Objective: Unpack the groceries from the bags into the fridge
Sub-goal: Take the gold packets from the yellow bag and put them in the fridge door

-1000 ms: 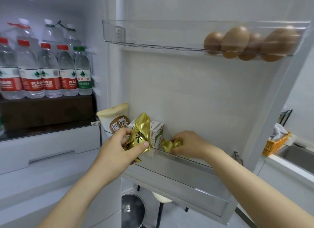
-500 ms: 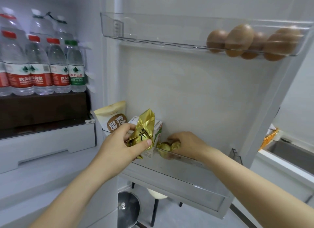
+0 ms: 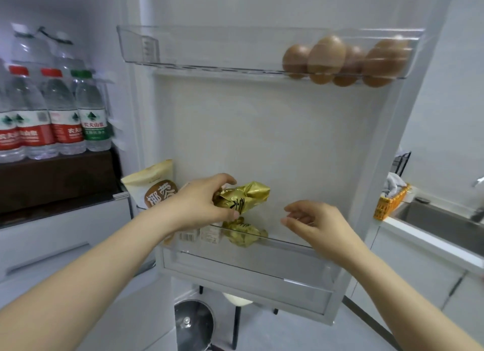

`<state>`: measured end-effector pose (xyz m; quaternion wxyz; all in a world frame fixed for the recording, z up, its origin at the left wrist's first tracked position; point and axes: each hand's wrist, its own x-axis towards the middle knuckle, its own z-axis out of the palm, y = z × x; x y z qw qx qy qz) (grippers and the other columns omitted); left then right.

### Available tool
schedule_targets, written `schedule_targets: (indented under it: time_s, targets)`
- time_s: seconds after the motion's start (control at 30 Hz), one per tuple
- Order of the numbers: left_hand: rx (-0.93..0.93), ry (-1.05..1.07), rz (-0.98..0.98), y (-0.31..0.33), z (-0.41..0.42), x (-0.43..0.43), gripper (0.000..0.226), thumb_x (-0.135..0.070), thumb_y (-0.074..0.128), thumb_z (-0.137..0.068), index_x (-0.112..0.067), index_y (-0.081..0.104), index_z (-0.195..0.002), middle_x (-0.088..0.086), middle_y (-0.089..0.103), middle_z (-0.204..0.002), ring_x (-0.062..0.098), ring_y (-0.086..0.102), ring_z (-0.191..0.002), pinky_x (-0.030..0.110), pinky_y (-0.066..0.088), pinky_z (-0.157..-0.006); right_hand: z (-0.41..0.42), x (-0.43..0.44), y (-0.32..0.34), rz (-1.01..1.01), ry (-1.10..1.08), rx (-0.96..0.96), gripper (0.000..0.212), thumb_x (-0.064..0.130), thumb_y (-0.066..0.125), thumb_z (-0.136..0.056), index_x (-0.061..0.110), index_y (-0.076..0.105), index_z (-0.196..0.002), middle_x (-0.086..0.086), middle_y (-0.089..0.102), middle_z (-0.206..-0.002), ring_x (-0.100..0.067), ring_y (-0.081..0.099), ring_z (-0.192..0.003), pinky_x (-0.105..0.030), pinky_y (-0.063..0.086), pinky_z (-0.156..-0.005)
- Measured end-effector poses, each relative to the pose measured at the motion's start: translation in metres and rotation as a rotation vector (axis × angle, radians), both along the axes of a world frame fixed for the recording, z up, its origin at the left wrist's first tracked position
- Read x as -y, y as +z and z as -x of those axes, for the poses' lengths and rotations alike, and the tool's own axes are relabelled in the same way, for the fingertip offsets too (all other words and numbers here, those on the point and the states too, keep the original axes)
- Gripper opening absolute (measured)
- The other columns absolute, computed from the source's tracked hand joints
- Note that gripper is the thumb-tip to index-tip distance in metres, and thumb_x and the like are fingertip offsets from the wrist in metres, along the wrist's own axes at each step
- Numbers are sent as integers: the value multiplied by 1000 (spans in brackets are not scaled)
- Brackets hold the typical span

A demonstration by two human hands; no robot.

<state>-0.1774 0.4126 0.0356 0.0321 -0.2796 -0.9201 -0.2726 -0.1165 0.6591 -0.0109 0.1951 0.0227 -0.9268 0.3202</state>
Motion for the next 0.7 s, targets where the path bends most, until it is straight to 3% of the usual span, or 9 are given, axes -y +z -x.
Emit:
schedule_targets:
  time_s: [0.07, 0.1, 0.2, 0.27, 0.47, 0.57, 0.7]
  targets:
    - [5, 16, 71, -4, 4, -5, 58, -48, 74, -71, -33, 44, -119, -7, 60, -110, 17, 58, -96, 33, 49, -86, 1, 0, 0, 19, -21, -16, 26, 35, 70, -83, 23, 70, -107, 13, 69, -85, 2, 64, -76, -23, 53, -78]
    - [2, 12, 110, -5, 5, -7, 54, -50, 73, -71, -33, 45, -114, -9, 61, -105, 16, 58, -94, 34, 49, -84, 1, 0, -1, 22, -28, -17, 27, 35, 70, -83, 22, 70, -107, 13, 68, -85, 1, 63, -76, -25, 53, -78]
    - [-18, -5, 182, -3, 7, -9, 42, -51, 72, -71, -35, 50, -103, -14, 59, -89, 13, 57, -87, 30, 47, -76, 1, 0, -2, 27, -40, -14, 27, 37, 69, -84, 24, 70, -107, 14, 68, -85, 1, 63, -76, -28, 54, -79]
    - [5, -22, 191, 1, 8, -11, 36, -45, 73, -73, -35, 53, -101, -13, 59, -90, 13, 56, -87, 26, 44, -73, 0, 0, -1, 29, -45, -13, 28, 38, 68, -84, 24, 69, -108, 14, 68, -86, 2, 63, -77, -30, 54, -80]
    - [-20, -85, 364, 1, 6, -19, 38, -42, 66, -84, -30, 58, -118, -12, 50, -97, 8, 47, -87, 16, 33, -63, -1, 1, 0, 26, -42, -11, 33, 41, 67, -84, 22, 69, -110, 13, 68, -87, 4, 62, -76, -28, 54, -80]
    - [82, -135, 299, -2, 10, -20, 36, -36, 65, -86, -28, 58, -121, -11, 56, -102, 6, 53, -83, 15, 39, -67, 0, 0, 0, 22, -44, -11, 33, 41, 68, -84, 21, 69, -111, 13, 68, -86, 5, 62, -75, -23, 53, -77]
    - [274, -184, 188, -2, 13, -20, 29, -26, 65, -88, -23, 64, -117, -9, 61, -88, 11, 64, -72, 22, 56, -72, 2, -1, -1, 21, -49, -5, 33, 40, 68, -85, 21, 69, -110, 13, 68, -86, 6, 61, -74, -21, 52, -75]
